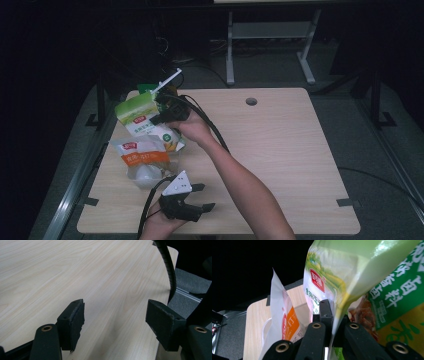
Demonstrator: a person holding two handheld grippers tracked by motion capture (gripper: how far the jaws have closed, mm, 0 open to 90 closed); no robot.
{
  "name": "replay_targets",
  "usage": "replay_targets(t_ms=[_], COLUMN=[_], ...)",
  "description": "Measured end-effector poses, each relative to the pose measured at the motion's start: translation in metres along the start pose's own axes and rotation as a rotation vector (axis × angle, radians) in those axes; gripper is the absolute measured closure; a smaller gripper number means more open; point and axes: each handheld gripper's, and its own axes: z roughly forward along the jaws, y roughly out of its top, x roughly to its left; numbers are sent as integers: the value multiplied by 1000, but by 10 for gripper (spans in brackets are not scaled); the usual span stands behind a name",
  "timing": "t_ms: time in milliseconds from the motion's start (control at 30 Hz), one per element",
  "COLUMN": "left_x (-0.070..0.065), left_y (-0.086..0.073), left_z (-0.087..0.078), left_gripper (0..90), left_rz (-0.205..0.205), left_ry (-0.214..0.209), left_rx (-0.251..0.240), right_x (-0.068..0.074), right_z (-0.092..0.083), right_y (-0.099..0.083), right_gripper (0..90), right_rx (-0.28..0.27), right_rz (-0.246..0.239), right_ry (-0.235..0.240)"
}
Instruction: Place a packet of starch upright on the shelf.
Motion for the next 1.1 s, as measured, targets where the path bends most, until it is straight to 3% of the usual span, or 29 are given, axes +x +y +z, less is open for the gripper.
replay_targets(t_ms=[333, 467, 600, 833, 1100], left_x=[0, 0, 0, 0, 0], left_y=[0, 0, -1, -1, -1], left_z=[0, -2, -1, 1, 0], left_gripper=[309, 309, 309, 309, 309], left_rz=[4, -2, -5, 1, 1], left_ry=[-3, 0, 0, -3, -5], left_rx=[-1, -1, 0, 6, 7], right_x=[6, 8, 6, 1, -1], right_z=[14, 19, 20, 32, 44], right_y=[2, 1, -4, -16, -26], right_gripper=[896, 896, 896, 896, 895], right_rx=[-36, -16, -9, 5, -42], right_rz=[-1, -4, -7, 20, 40], right_ry=[24, 34, 14, 16, 38])
